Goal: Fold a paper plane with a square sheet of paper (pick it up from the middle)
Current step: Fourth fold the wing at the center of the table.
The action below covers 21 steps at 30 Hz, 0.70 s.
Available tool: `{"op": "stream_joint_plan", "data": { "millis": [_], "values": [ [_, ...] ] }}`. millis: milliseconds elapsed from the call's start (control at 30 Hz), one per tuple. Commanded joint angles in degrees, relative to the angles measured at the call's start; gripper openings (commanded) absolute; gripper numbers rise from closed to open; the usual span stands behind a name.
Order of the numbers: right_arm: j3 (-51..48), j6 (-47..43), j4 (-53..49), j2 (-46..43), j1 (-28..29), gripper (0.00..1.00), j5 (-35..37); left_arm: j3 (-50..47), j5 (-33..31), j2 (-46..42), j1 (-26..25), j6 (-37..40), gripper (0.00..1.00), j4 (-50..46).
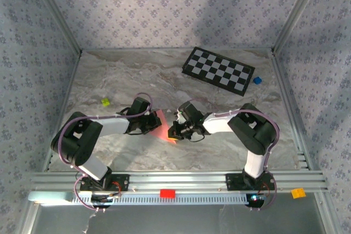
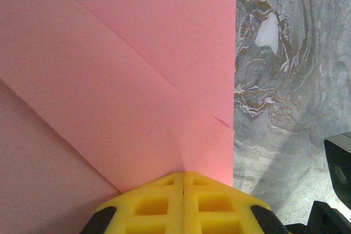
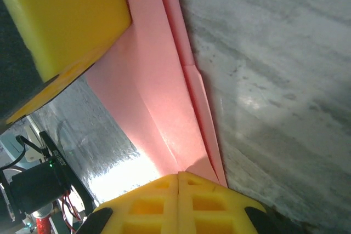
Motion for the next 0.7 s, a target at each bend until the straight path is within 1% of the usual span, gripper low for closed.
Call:
{"op": "stream_joint_plan", "data": {
  "millis": [0, 167, 267, 467, 533, 667],
  "values": [
    [-1.27, -0.21, -2.92, -3.79, -0.23, 0.00, 0.93, -1.69, -3.52, 1.23, 0.50, 0.90, 0.00, -5.08],
    [-3.28, -1.25, -3.01, -6.53, -0.23, 0.00, 0.45, -1.45, -3.42, 1.10, 0.46, 0.90, 0.00, -5.25],
    [-4.92, -0.68, -1.19, -5.48, 0.01, 0.00, -0.60, -1.35, -3.31, 1.18, 0.51, 0.99, 0.00, -5.25],
    [-8.08, -0.23, -1.12, -2.60, 0.23, 0.00, 1.72, -1.43, -3.35, 1.35, 0.53, 0.99, 0.00, -5.34],
    [-9.14, 0.38, 0.33, -2.56, 0.12, 0.00, 1.36, -1.35, -3.32, 1.39, 0.55, 1.07, 0.00, -5.38],
    [-8.69, 0.29, -0.52, -4.87, -0.07, 0.00, 1.34, -1.52, -3.35, 1.17, 0.70, 1.11, 0.00, -5.43]
  ]
}}
